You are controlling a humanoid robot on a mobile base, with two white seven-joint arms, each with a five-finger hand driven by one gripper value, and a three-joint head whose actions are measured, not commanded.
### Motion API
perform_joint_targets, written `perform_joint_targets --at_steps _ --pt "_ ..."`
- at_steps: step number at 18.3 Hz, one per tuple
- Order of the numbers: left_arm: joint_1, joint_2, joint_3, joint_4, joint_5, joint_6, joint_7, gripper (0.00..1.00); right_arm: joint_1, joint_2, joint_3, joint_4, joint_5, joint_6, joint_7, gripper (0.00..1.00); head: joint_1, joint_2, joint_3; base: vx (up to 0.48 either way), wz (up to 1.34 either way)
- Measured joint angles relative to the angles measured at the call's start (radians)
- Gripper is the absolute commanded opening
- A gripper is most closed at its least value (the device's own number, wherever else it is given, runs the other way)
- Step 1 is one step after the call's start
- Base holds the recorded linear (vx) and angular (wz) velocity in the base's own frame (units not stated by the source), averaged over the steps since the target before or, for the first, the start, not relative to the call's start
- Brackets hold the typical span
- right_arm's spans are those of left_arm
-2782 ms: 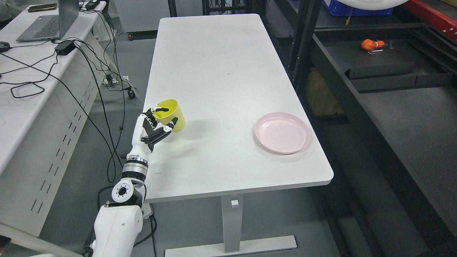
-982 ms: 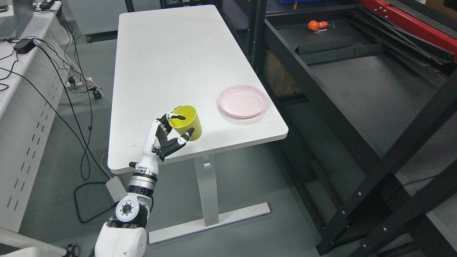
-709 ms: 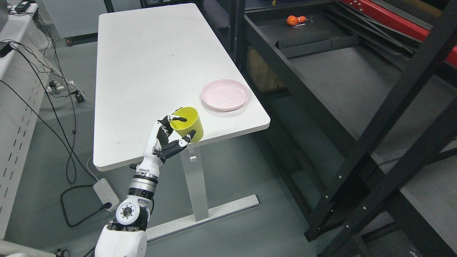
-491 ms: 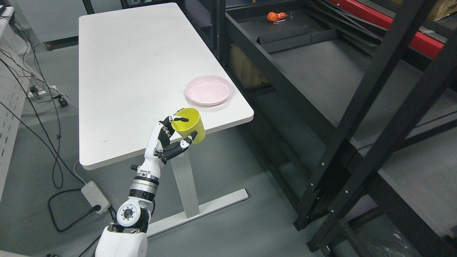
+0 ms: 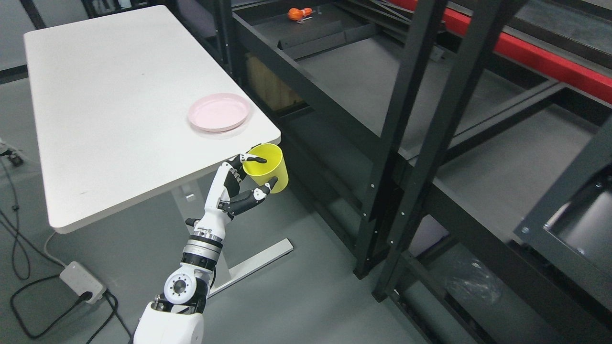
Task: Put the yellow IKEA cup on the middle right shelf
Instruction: 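Turn toward the shelving while holding the cup in the left hand, then raise the left hand with the cup up onto the shelf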
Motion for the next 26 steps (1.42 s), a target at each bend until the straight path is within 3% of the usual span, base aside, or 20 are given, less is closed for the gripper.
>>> perform_joint_targets --at_steps 16,26 --pt "-0.041 0.000 -0.198 -0.061 0.000 -0.099 0.005 0.02 0.000 0.000 0.000 0.000 0.000 0.000 0.000 0.99 0.0000 0.000 0.000 -0.141 -0.50" --pt "-0.164 0.000 -0.273 -0.168 0.001 -0.151 0.004 0.01 0.000 0.000 0.000 0.000 0.000 0.000 0.000 0.99 0.0000 -0.001 0.000 -0.084 -0.54"
